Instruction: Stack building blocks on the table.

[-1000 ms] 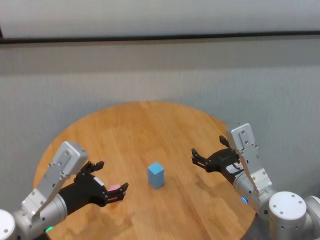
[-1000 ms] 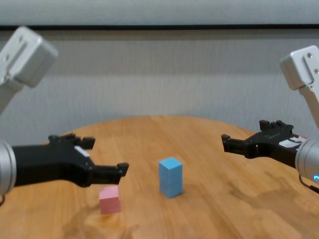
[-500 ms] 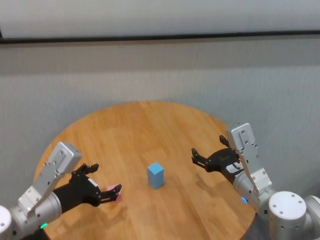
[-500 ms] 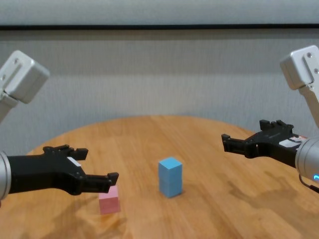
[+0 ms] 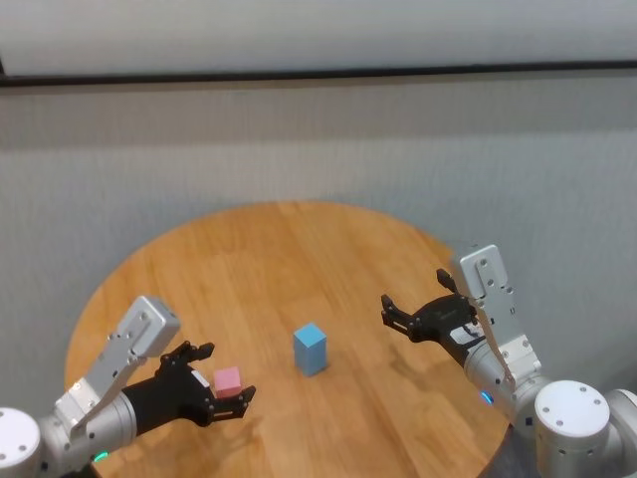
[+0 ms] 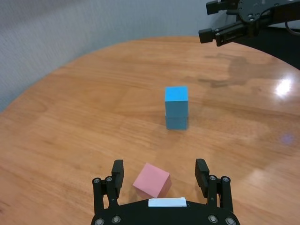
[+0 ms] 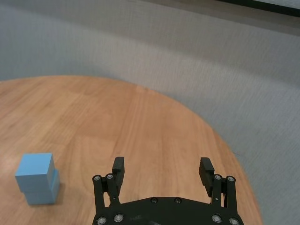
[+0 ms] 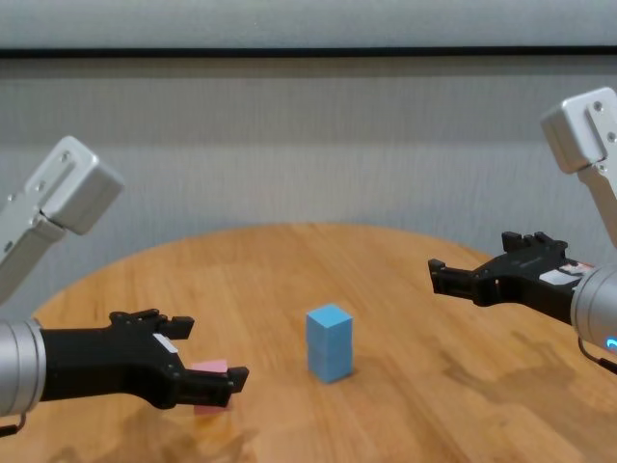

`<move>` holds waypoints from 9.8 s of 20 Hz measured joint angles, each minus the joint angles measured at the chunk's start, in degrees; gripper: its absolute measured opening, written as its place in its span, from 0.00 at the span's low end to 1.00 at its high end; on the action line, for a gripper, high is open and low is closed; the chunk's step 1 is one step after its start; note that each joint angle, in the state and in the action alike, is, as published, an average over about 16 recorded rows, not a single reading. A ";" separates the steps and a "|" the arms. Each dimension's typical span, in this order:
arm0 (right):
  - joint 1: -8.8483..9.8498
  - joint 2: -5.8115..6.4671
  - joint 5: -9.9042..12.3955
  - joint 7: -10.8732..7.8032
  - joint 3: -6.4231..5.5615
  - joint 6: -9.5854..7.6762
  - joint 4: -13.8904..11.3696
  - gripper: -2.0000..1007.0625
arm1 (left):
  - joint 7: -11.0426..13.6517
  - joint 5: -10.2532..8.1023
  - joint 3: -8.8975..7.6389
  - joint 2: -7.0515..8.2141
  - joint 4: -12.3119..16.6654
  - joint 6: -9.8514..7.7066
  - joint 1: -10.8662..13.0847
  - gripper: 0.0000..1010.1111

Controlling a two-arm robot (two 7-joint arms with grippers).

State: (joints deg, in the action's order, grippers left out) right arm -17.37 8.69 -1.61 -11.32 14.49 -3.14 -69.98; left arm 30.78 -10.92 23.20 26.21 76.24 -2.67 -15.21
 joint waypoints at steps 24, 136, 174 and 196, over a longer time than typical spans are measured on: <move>-0.01 0.00 0.00 0.00 0.00 0.00 0.00 1.00 | 2.46 -1.00 3.16 -0.34 -7.93 3.01 -4.96 0.99; -0.01 0.00 0.01 0.00 0.00 0.00 0.00 1.00 | 0.64 2.30 8.41 -6.73 -4.61 -5.56 -14.47 0.52; -0.01 0.00 0.01 0.00 0.00 0.00 0.00 1.00 | 1.06 3.98 10.93 -9.60 -9.86 -6.52 -17.20 0.52; -0.01 0.00 0.01 0.00 0.00 0.00 0.00 1.00 | 0.48 4.72 10.87 -10.10 -10.85 -6.73 -17.28 0.57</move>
State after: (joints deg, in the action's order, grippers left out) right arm -17.39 8.69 -1.61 -11.33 14.49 -3.14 -69.98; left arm 31.26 -6.20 34.07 16.11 65.39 -9.40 -32.49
